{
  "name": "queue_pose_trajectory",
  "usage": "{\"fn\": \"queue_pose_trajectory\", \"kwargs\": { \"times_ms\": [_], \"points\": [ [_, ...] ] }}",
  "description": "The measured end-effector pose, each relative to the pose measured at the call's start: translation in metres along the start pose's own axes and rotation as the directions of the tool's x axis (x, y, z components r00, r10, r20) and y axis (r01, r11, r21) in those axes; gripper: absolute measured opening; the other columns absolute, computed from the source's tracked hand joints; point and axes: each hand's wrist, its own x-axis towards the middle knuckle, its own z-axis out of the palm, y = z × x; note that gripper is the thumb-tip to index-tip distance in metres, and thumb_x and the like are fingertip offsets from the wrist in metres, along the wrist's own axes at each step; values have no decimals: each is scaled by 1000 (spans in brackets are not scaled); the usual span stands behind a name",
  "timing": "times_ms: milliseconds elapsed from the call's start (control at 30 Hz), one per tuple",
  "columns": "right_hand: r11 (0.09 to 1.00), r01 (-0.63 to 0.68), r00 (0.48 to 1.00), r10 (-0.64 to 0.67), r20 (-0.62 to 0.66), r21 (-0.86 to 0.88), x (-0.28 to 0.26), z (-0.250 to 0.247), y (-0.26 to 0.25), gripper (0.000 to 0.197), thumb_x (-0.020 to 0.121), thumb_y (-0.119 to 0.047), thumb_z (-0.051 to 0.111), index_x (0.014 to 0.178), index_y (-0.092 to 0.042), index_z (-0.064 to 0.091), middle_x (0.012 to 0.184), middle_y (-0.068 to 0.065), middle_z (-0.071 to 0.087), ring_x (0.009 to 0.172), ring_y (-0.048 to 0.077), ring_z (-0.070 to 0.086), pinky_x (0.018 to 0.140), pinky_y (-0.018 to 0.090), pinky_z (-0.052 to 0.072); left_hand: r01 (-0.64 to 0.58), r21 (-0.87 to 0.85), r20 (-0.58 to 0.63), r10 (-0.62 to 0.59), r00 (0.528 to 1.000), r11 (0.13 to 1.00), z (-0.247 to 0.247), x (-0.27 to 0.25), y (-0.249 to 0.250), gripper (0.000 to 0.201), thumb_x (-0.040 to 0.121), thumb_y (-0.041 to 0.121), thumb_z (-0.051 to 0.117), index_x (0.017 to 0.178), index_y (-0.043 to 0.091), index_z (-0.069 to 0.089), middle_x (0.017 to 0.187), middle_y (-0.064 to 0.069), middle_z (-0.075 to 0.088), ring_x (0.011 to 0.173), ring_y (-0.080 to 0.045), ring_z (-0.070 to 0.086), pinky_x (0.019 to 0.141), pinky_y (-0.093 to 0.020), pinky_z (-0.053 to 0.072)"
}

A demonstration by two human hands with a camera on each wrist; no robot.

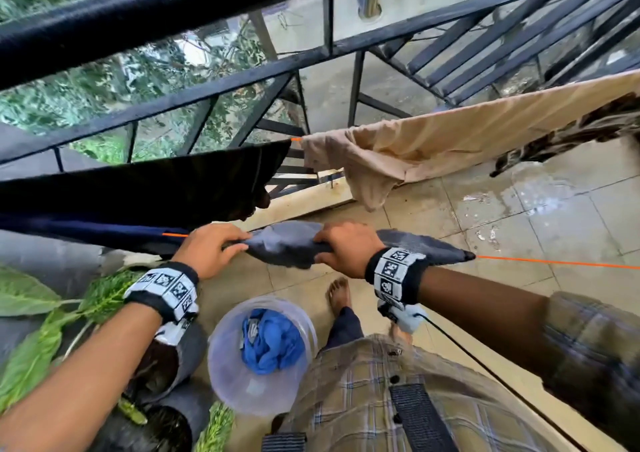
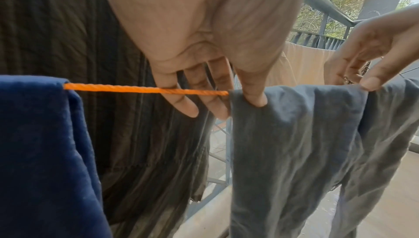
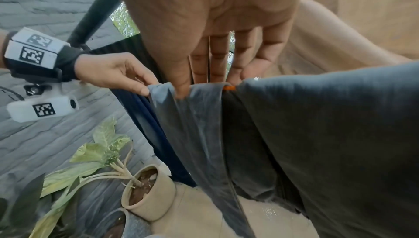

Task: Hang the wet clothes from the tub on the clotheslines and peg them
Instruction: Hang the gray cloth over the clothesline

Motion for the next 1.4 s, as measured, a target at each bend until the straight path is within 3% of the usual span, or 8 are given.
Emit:
{"fn": "queue_pose_trajectory", "kwargs": {
  "times_ms": [133,400,567,667,767,867,1100,1400],
  "points": [
    [998,-2,1000,2,6,-63,13,-11,2,21,90,-37,60,107,-29,70,107,6,69,99,34,64,76,38,53,-49,30,12,49,999,998,-11,1,-4,20,90,23,70,109,23,76,107,4,75,100,-21,66,91,-36,50],
    [992,85,984,-98,-146,-92,4,-51,3,21,89,-39,57,105,-36,71,105,-4,72,96,27,65,71,33,51,72,-106,36,-69,997,992,-61,4,-10,23,89,25,71,94,47,69,94,10,75,91,-9,68,84,-33,54],
    [999,34,966,-32,-255,1,11,-73,0,22,86,-36,57,104,-38,70,107,-10,71,102,24,63,74,34,50,67,0,7,-67,998,998,-88,17,-6,17,92,22,66,105,20,77,97,1,75,90,-18,64,82,-32,47],
    [999,-4,983,13,-185,51,21,-70,-3,25,88,-29,58,108,-37,70,111,-7,71,105,24,62,79,33,49,130,20,65,-131,989,991,-71,32,-18,18,95,22,61,106,24,75,103,-3,74,98,-24,67,88,-36,50],
    [995,33,999,-34,-13,-91,23,-57,-3,30,90,-25,59,117,-35,67,116,-1,70,106,25,63,76,29,43,213,59,189,-221,957,975,-46,38,-32,27,95,23,56,82,43,68,94,2,74,95,-25,68,88,-39,53],
    [981,63,994,-45,98,-182,12,-45,7,34,91,-28,58,124,-37,62,118,3,68,105,26,64,74,29,39,246,83,237,-259,936,966,-39,35,-40,29,92,20,61,72,40,62,89,3,73,90,-22,68,86,-37,53],
    [987,-88,989,103,107,-137,-50,-45,70,33,92,-41,56,125,-34,58,116,-6,66,105,18,61,78,28,43,141,34,110,-144,983,989,-31,22,-10,18,94,18,59,103,24,73,105,3,70,99,-21,63,87,-34,47],
    [914,-405,914,405,30,-2,-155,-28,160,27,85,-43,65,112,-37,65,111,-9,68,100,17,61,82,32,51,-252,-54,-6,252,968,966,25,29,136,38,87,42,46,106,19,70,102,0,68,97,-21,60,90,-31,42]
  ]
}}
